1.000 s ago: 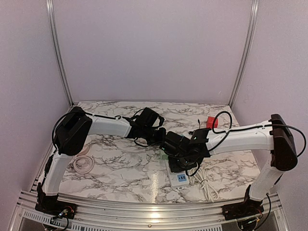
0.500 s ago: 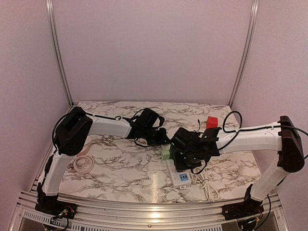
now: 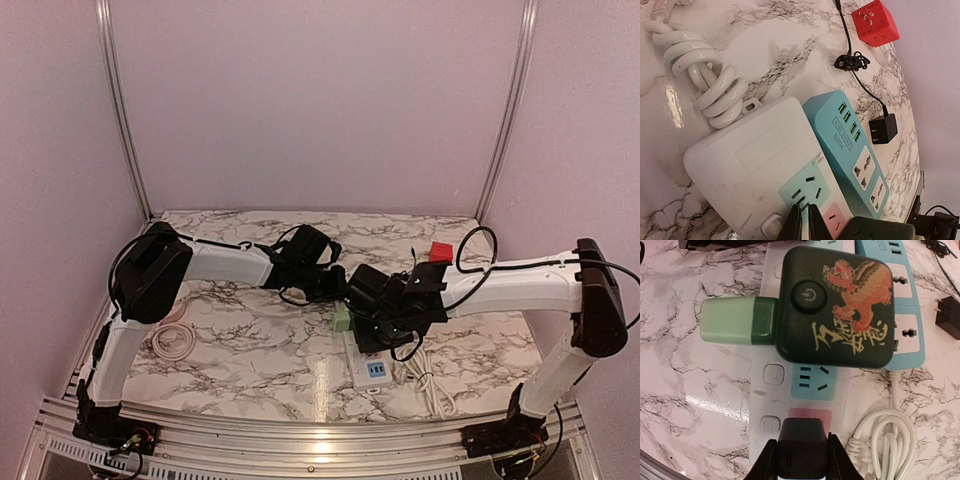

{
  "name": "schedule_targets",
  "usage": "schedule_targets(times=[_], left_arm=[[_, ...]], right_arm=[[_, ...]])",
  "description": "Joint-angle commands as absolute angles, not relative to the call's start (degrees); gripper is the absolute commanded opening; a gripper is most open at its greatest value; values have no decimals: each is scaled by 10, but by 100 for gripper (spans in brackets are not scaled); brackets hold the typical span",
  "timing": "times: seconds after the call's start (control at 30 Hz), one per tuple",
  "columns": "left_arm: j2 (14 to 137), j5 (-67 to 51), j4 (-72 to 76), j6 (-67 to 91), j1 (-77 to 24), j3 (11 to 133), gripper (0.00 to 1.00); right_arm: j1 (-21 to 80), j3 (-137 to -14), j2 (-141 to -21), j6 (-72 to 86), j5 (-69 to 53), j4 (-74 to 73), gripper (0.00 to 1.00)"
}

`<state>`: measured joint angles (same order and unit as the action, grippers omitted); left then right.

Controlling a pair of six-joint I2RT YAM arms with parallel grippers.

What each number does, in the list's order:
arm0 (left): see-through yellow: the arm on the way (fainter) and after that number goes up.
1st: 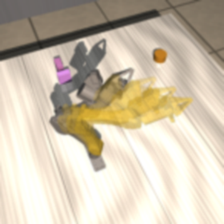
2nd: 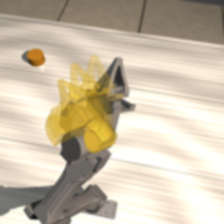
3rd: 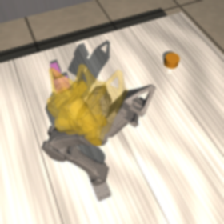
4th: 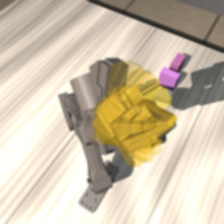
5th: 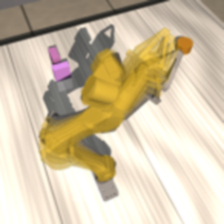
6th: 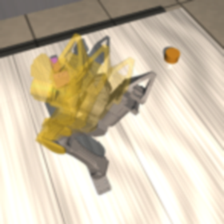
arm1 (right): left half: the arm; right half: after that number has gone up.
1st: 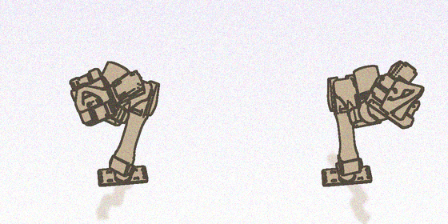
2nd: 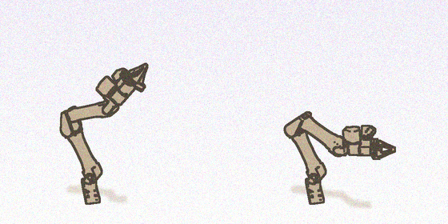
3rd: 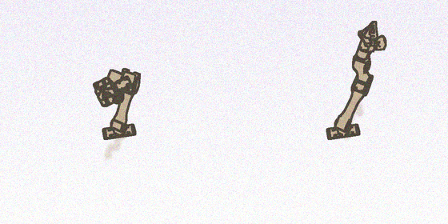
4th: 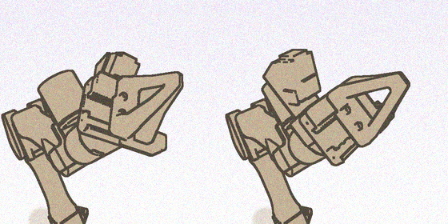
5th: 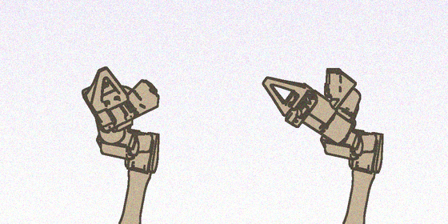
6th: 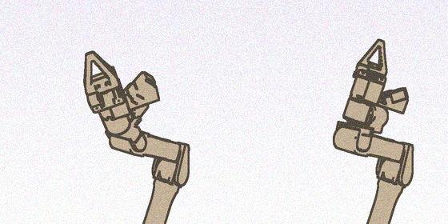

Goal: Pull the plug off the socket

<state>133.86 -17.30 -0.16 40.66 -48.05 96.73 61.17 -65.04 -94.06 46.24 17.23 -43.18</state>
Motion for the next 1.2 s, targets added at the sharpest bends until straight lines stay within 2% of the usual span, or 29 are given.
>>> schedule_targets(times=[0.0, 0.3, 0.5, 0.77, 1.17], left_arm=[[1403, -142, -127, 397, -485, 925, 9], [1386, -140, -134, 392, -484, 937, 9], [1365, -129, -161, 373, -485, 967, 10], [1327, -118, -188, 357, -486, 1009, 11], [1242, -91, -224, 312, -489, 1003, 14]], right_arm=[[593, -634, -891, 454, 171, -401, 0], [558, -589, -812, 444, 171, -404, 0], [486, -563, -766, 417, 176, -392, 0], [313, -501, -707, 368, 121, -283, 1], [74, -373, -715, 357, -70, -68, 1]])
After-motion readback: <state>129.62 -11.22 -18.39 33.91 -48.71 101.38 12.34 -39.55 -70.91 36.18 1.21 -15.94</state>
